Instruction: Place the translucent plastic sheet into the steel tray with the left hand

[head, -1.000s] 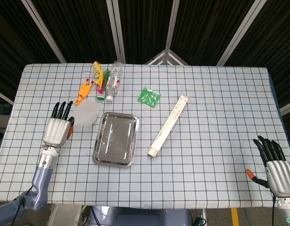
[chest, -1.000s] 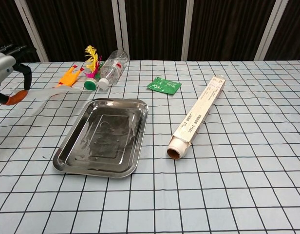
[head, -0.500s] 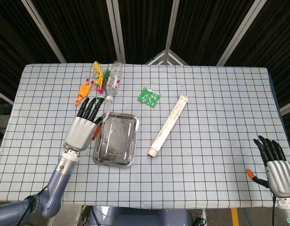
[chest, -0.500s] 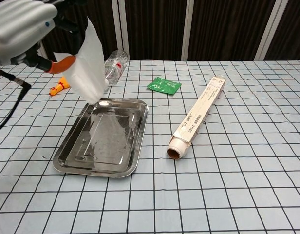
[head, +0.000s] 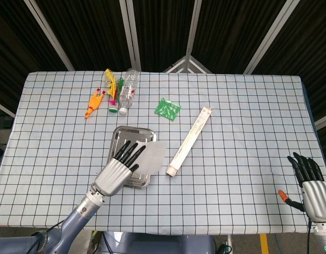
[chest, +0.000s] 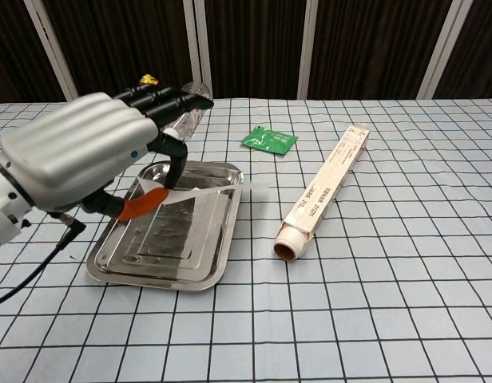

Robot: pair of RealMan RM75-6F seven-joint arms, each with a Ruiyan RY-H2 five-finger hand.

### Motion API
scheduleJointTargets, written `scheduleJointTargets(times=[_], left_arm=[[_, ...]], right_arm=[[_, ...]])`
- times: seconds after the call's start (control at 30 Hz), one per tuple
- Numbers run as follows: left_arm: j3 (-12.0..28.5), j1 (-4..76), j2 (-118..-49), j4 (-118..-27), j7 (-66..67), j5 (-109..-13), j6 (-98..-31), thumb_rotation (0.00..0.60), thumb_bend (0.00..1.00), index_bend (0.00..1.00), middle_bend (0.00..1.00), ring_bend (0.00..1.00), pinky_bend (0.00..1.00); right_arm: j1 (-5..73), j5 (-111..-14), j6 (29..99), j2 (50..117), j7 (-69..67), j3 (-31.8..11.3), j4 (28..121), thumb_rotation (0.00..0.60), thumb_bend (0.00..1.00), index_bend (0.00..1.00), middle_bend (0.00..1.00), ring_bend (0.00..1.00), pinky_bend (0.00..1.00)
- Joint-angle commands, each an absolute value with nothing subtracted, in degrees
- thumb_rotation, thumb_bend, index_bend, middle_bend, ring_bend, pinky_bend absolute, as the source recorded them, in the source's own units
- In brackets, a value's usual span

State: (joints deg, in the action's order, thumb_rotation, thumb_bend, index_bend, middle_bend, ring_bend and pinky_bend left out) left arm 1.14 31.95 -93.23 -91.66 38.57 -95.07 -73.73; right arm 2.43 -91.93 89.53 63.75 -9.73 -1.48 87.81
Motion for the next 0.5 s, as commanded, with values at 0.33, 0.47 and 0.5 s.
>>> scheduleJointTargets(times=[0.33,0.47,0.5], left_arm=[[-0.88,30.25,-87.69,-87.64,35.87,-95.82,-73.77,0.600,0.52,0.62,0.04,0.00,0.00],[-1.07,29.38,-86.78,-85.74,34.61,-95.26,-74.09,0.600,0.52,0.62,0.04,0.00,0.00],[-1.10,29.13,-86.75,-85.25,34.26,-94.94,-74.08,0.600,0.52,0.62,0.04,0.00,0.00]], right_arm=[[2.37,-91.79,89.39,63.65,-9.84,-1.44,88.04,0.600,0.29,0.00,0.00,0.00,0.04],[2.39,-91.92,89.37,63.71,-9.62,-1.39,88.16,0.600,0.29,0.00,0.00,0.00,0.04],[2.41,-91.98,89.36,63.73,-9.55,-1.38,88.20,0.600,0.29,0.00,0.00,0.00,0.04]])
